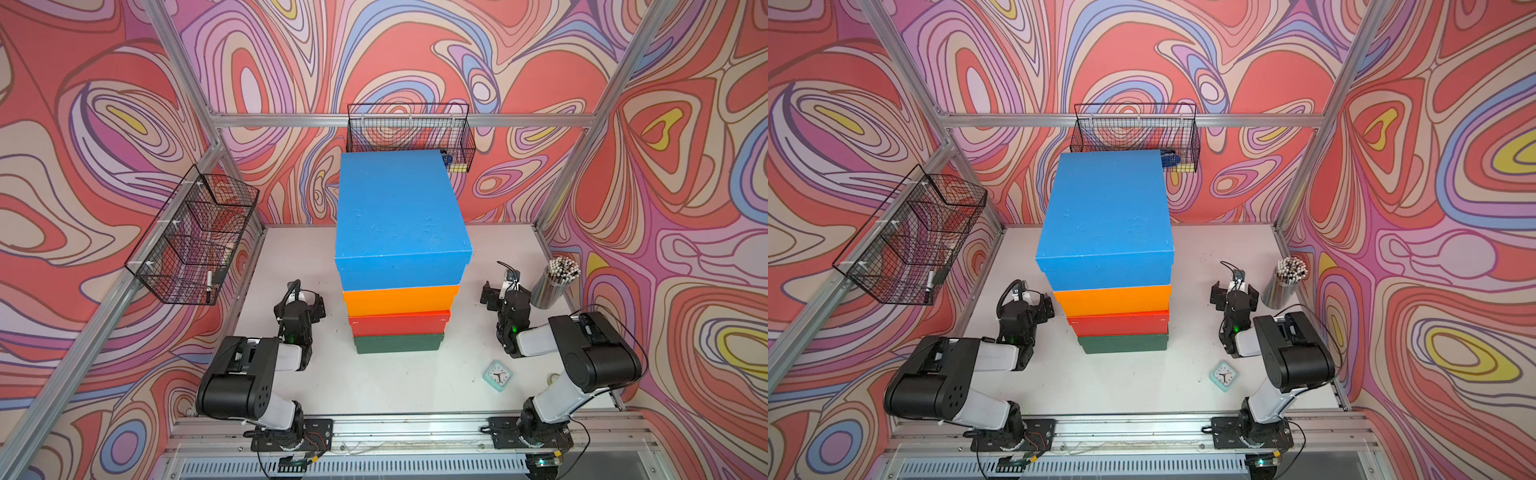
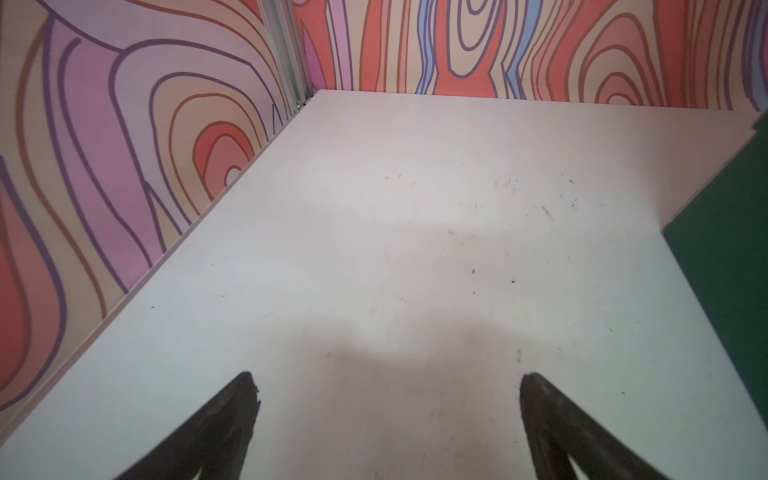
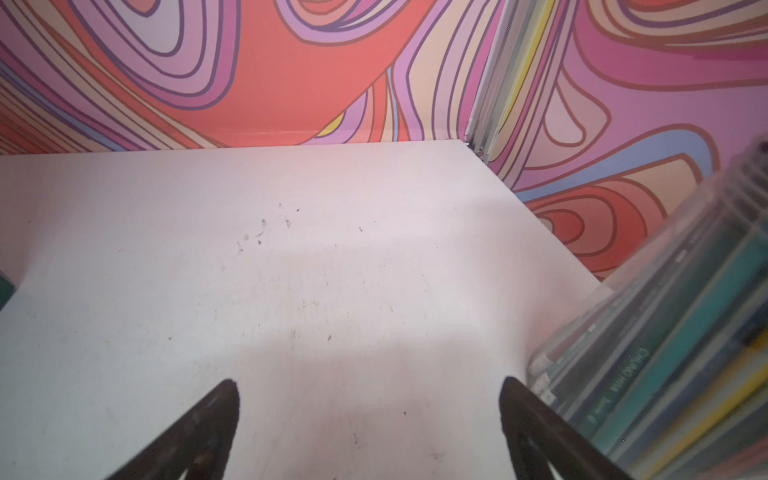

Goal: Stack the shoeboxes
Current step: Reset both arms

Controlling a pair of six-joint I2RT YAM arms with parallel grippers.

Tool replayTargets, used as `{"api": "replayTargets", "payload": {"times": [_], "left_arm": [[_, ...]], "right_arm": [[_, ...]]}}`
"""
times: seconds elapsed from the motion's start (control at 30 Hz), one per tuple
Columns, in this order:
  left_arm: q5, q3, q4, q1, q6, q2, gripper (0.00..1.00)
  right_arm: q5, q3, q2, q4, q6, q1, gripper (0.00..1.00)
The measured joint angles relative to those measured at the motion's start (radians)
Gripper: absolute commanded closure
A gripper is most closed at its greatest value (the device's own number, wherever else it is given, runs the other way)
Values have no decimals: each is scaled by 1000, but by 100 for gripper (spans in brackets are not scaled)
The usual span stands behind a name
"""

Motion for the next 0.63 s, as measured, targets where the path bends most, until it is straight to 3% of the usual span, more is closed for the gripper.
{"api": "replayTargets", "payload": {"times": [0.27,0.63], "left_arm": [[24,76,-36,-2,25,7,0],[71,94,-76,9,44,10,0]], "right_arm": [[-117,86,22,-54,19,-80,2],[-158,86,22,-75,27,-84,2]]}}
